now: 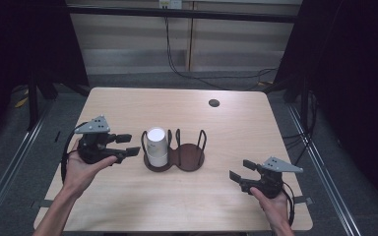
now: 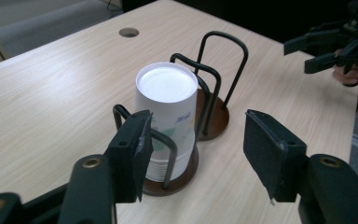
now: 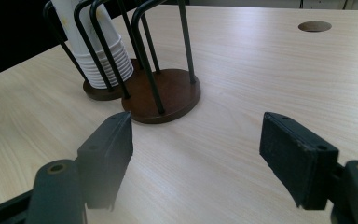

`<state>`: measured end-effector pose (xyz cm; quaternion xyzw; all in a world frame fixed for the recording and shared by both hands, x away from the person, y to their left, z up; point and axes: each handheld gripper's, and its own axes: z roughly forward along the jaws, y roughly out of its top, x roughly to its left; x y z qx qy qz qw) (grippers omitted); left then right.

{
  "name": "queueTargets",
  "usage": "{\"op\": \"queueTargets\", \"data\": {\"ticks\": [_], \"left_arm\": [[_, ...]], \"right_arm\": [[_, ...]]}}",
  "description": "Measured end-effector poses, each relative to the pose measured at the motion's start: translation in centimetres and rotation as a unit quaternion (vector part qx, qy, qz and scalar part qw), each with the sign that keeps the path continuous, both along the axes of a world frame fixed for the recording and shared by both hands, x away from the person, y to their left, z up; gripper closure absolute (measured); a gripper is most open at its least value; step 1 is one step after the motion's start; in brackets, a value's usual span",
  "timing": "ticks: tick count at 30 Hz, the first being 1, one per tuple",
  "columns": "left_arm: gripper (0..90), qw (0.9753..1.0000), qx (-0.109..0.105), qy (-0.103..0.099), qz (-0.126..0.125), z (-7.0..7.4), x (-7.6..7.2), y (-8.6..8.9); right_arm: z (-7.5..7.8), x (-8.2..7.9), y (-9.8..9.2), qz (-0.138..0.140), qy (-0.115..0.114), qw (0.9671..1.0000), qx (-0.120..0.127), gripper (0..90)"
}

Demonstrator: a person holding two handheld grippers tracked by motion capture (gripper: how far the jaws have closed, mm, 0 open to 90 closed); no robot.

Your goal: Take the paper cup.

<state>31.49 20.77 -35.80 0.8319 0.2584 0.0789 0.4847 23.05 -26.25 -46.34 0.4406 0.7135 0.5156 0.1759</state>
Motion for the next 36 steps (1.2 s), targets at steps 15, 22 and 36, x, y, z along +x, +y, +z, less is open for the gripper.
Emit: {"op": "queueTargets", "data": {"ticks": [15, 22, 36], "left_arm": [[35.5, 0.9978, 0.065, 0.005, -0.015, 1.6, 2.5, -2.4], [34.8, 0.9942, 0.103, 0.023, -0.023, 1.6, 3.7, -4.1], [33.9, 0.9835, 0.175, 0.026, -0.037, 3.5, 4.9, -7.5]], "right_arm": [[-0.1, 0.0, -0.1, -0.001, 0.008, 1.0, -0.002, 26.1], [0.0, 0.0, -0.2, 0.0, 0.009, 1.0, -0.001, 26.1], [-0.1, -0.1, -0.1, 0.005, 0.013, 0.9999, -0.001, 26.2]]}}
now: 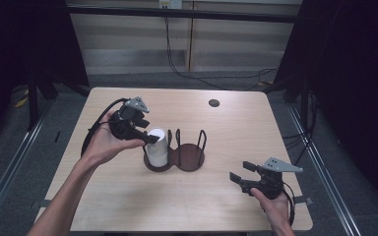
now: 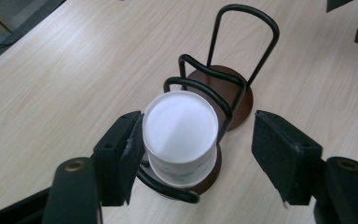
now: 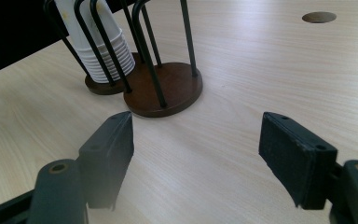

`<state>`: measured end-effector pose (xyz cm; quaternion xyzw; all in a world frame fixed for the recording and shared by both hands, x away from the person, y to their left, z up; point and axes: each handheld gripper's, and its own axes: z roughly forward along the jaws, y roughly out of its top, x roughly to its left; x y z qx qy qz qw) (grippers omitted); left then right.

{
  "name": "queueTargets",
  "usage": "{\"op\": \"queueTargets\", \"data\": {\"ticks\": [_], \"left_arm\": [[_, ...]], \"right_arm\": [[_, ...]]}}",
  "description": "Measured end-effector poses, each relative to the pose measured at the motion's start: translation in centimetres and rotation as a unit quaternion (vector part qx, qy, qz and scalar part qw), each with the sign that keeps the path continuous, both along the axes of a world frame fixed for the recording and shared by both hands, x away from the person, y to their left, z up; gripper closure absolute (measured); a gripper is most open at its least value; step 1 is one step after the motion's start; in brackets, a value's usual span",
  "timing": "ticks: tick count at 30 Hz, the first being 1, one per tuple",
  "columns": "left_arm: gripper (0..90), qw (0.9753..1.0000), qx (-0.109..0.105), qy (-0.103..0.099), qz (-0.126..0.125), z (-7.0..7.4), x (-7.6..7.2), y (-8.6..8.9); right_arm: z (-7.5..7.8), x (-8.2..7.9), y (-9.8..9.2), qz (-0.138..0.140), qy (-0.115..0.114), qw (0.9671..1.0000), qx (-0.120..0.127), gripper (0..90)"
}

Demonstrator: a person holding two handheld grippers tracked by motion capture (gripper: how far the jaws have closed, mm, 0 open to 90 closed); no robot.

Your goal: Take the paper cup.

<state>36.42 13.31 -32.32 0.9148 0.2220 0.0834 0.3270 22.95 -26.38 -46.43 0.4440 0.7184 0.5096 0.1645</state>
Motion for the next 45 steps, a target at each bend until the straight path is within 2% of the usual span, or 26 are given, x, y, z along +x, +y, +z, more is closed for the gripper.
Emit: {"op": "queueTargets", "data": {"ticks": [2, 3, 4, 7, 12, 15, 18, 23, 25, 30, 31, 32, 33, 36, 38, 39, 41, 42, 45], "left_arm": [[34.5, 0.9998, 0.013, 0.009, -0.012, 0.1, 0.4, -0.3], [34.9, 0.9996, 0.025, 0.007, -0.013, 0.1, 0.6, -0.4], [33.8, 0.9997, 0.025, 0.003, -0.005, -0.1, 0.7, -0.7], [32.9, 0.9992, 0.036, 0.015, -0.011, -0.5, 1.1, -1.2], [29.2, 0.9968, 0.071, 0.035, -0.01, -0.8, 2.0, -2.0], [29.4, 0.9969, 0.068, 0.039, -0.005, -0.7, 2.5, -2.2], [29.0, 0.9956, 0.083, 0.041, -0.014, -0.8, 2.5, -2.5], [29.2, 0.9944, 0.093, 0.045, -0.02, -1.3, 2.6, -3.2], [30.4, 0.9928, 0.11, 0.043, -0.022, -1.5, 2.7, -3.4], [30.4, 0.9912, 0.12, 0.051, -0.02, -2.0, 2.9, -3.8], [29.6, 0.9901, 0.125, 0.057, -0.027, -2.2, 3.0, -3.9], [29.6, 0.9898, 0.127, 0.059, -0.025, -2.2, 3.1, -4.0], [29.9, 0.9886, 0.138, 0.056, -0.02, -2.4, 3.3, -4.2], [32.7, 0.9868, 0.145, 0.067, -0.028, -2.8, 3.6, -4.2], [32.7, 0.9864, 0.148, 0.069, -0.02, -3.0, 3.5, -4.4], [32.5, 0.9856, 0.152, 0.067, -0.028, -3.1, 3.5, -4.5], [32.5, 0.9848, 0.158, 0.067, -0.028, -3.3, 3.5, -4.7], [32.5, 0.9852, 0.155, 0.069, -0.025, -3.4, 3.5, -4.7], [32.2, 0.9842, 0.158, 0.074, -0.029, -3.6, 3.7, -4.7]], "right_arm": [[0.0, 0.0, 0.0, -0.001, -0.001, 1.0, 0.0, 26.2], [0.0, -0.1, 0.0, -0.001, -0.001, 1.0, 0.0, 26.2], [0.0, -0.1, 0.0, -0.001, 0.0, 1.0, -0.001, 26.2], [0.0, 0.0, 0.1, -0.001, 0.003, 1.0, -0.002, 26.4], [-0.1, 0.0, 0.0, -0.001, 0.005, 1.0, -0.004, 26.5], [-0.1, -0.1, 0.1, 0.0, 0.007, 0.9999, -0.009, 26.5], [-0.1, -0.1, 0.2, 0.004, 0.009, 0.9999, -0.013, 26.5], [-0.1, -0.1, 0.2, 0.003, 0.011, 0.9998, -0.015, 26.5], [-0.1, -0.1, 0.2, 0.003, 0.01, 0.9999, -0.013, 26.5], [-0.1, -0.1, 0.2, 0.003, 0.012, 0.9999, -0.011, 26.5], [-0.1, -0.1, 0.1, 0.002, 0.014, 0.9998, -0.011, 26.5], [-0.1, -0.1, 0.1, 0.002, 0.014, 0.9998, -0.011, 26.5], [-0.1, -0.1, 0.1, 0.002, 0.015, 0.9998, -0.011, 26.5], [-0.1, -0.1, 0.1, 0.002, 0.014, 0.9998, -0.011, 26.5], [-0.1, -0.1, 0.1, 0.002, 0.015, 0.9998, -0.01, 26.5], [-0.1, -0.1, 0.1, 0.003, 0.015, 0.9998, -0.009, 26.5], [-0.1, -0.1, 0.1, 0.003, 0.017, 0.9998, -0.01, 26.3], [-0.1, -0.1, 0.1, 0.003, 0.017, 0.9998, -0.01, 26.3], [-0.1, -0.1, 0.0, 0.001, 0.015, 0.9999, -0.008, 25.7]]}}
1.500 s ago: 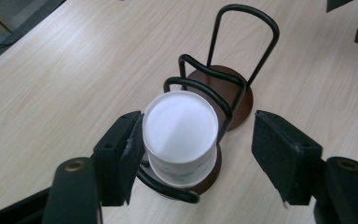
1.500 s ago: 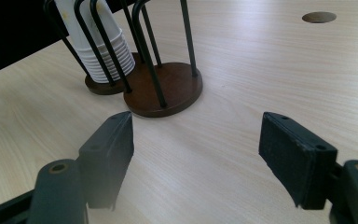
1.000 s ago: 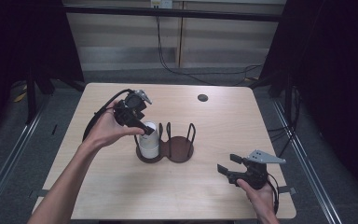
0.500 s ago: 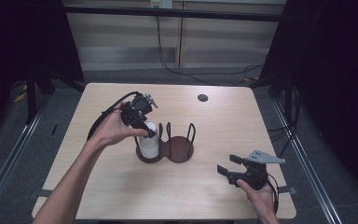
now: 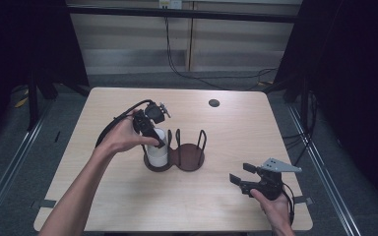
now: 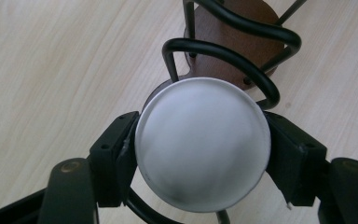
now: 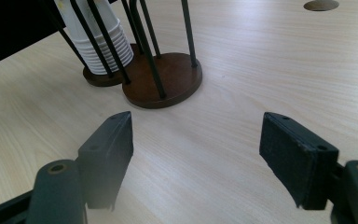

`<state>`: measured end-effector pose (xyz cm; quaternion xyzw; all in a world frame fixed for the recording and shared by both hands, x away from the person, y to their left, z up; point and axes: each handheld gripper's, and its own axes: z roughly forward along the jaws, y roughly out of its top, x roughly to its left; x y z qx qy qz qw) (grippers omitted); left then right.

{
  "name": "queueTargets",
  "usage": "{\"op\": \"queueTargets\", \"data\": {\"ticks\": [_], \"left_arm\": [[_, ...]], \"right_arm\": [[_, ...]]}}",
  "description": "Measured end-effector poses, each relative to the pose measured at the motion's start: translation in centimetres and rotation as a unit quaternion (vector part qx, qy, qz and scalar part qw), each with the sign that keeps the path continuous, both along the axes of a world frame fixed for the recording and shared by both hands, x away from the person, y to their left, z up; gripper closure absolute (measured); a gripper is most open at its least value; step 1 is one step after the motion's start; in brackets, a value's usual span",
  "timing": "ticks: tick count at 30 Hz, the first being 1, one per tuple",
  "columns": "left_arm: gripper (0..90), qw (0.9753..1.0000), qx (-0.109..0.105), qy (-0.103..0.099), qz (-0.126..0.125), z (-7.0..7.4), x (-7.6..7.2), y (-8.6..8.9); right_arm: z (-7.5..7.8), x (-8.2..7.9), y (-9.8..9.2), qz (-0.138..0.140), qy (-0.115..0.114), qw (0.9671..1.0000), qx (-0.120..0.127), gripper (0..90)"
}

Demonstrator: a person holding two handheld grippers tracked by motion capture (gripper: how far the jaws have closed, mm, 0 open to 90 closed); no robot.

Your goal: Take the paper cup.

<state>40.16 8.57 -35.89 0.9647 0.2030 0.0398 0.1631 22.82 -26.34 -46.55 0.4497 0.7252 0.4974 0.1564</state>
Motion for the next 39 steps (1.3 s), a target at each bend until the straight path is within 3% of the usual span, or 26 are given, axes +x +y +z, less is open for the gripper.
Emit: {"op": "queueTargets", "data": {"ticks": [3, 5, 20, 32, 39], "left_arm": [[32.9, 0.9999, -0.004, 0.009, 0.008, -0.1, 0.2, 0.0], [33.1, 0.9999, 0.005, 0.008, 0.005, -0.2, 0.2, -0.2], [34.2, 0.9995, -0.005, 0.017, 0.026, 0.1, 0.5, 0.0], [34.3, 0.9992, -0.018, 0.016, 0.03, 0.9, 0.4, 0.6], [34.1, 0.9996, -0.011, 0.011, 0.025, 0.9, 0.3, 0.4]], "right_arm": [[0.0, 0.0, -0.1, -0.002, 0.001, 1.0, 0.0, 25.6], [0.0, 0.1, -0.1, -0.003, 0.003, 1.0, 0.001, 25.6], [0.0, 0.0, -0.1, -0.001, 0.004, 1.0, 0.004, 25.5], [-0.1, 0.1, 0.0, -0.001, 0.006, 1.0, 0.006, 25.3], [-0.1, 0.1, 0.0, 0.0, 0.007, 1.0, 0.007, 25.3]]}}
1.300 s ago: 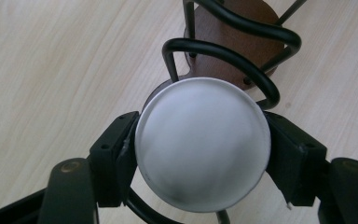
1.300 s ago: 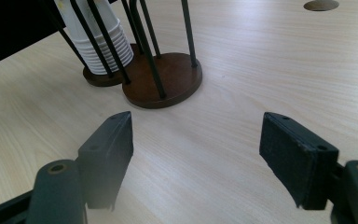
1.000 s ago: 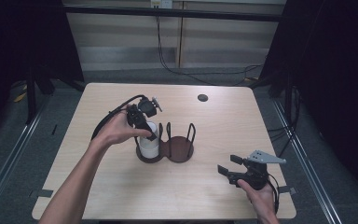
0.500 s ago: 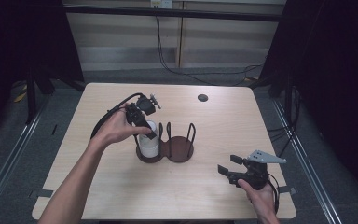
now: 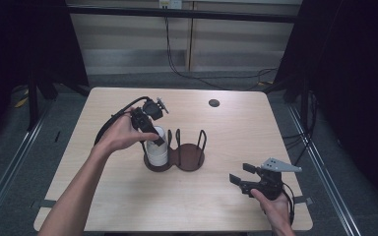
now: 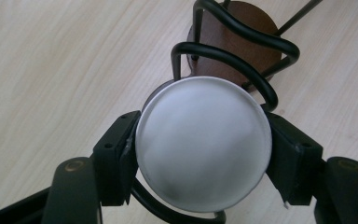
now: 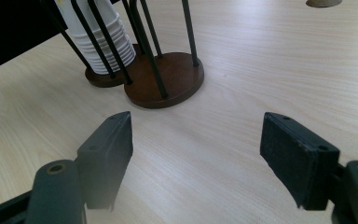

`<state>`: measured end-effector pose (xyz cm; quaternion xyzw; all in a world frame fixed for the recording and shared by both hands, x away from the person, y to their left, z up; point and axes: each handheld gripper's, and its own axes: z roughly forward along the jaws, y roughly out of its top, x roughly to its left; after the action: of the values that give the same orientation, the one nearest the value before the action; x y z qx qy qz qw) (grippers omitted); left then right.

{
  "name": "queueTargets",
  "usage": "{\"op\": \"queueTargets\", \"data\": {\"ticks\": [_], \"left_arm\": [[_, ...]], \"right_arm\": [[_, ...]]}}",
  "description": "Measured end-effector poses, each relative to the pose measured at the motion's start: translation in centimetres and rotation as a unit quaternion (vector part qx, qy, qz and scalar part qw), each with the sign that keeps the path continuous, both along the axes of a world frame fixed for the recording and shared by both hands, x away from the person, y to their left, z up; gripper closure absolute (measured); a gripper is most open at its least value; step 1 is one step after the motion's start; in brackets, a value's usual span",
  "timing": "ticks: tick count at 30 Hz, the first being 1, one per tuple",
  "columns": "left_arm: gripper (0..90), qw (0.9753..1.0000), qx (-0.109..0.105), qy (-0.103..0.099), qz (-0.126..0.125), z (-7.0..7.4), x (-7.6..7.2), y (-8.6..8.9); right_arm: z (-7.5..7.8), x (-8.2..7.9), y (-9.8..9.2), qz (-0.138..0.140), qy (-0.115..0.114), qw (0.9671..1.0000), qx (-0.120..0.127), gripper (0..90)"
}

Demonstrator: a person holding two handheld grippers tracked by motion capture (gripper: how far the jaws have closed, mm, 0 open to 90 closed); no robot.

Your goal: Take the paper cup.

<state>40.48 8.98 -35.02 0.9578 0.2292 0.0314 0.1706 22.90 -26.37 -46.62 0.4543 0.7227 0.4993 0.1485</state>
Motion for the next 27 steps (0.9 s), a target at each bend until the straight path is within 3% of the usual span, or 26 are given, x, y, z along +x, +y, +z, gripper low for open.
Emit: {"op": "queueTargets", "data": {"ticks": [19, 27], "left_arm": [[35.0, 0.9998, -0.02, 0.005, 0.007, 1.4, -0.1, 0.6], [35.5, 0.9994, -0.032, -0.005, 0.015, 2.2, -0.4, 1.3]], "right_arm": [[0.0, 0.0, 0.0, 0.001, 0.002, 1.0, 0.002, 25.2], [0.0, 0.0, 0.0, 0.001, 0.002, 1.0, 0.003, 25.2]]}}
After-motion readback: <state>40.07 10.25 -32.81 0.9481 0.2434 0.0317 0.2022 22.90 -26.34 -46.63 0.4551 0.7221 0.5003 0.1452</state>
